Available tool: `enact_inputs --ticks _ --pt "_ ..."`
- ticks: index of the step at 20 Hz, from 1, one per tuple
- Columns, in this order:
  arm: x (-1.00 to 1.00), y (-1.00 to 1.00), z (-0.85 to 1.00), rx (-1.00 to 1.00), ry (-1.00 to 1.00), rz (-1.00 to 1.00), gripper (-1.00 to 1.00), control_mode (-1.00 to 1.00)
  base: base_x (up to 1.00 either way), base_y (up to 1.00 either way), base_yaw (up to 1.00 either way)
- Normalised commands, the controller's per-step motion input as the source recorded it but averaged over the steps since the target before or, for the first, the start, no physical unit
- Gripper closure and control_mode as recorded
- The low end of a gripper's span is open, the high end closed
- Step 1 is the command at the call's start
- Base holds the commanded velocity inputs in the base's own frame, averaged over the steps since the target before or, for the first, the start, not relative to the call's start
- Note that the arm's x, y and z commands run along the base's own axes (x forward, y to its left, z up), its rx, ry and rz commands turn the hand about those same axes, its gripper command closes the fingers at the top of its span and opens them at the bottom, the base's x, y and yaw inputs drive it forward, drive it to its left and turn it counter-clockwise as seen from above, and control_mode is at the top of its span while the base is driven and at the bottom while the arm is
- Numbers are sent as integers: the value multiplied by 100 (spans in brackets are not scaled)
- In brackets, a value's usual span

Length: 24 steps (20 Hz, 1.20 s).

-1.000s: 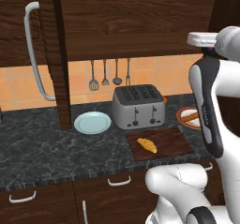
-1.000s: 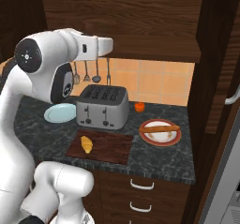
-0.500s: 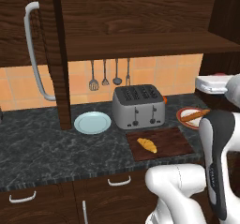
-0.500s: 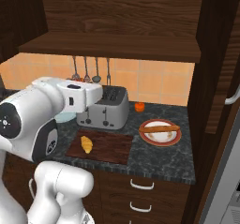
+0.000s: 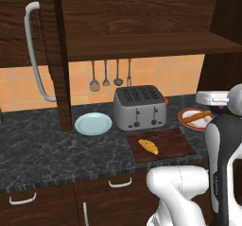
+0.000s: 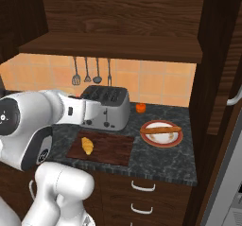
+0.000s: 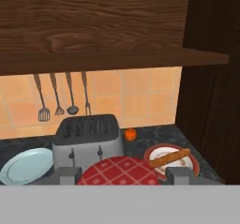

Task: From the different types of pastries on the counter, select a croissant and place it on the cutting board. Then retrieve a jar of jam from the cabinet and place it alongside the croissant on the cutting board.

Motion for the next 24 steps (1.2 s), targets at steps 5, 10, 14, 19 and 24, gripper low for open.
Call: enact_inputs --ticks 5,10,14,19,24 --pt "37 0 -65 2 -4 1 100 -100 0 0 0" --pt "81 22 -100 0 -22 5 100 -100 0 0 0" --pt "44 2 -100 2 -25 12 100 -100 0 0 0" --pt "2 -2 -60 2 0 15 100 -100 0 0 0" --pt "-1 0 -57 0 -10 14 100 -100 0 0 0"
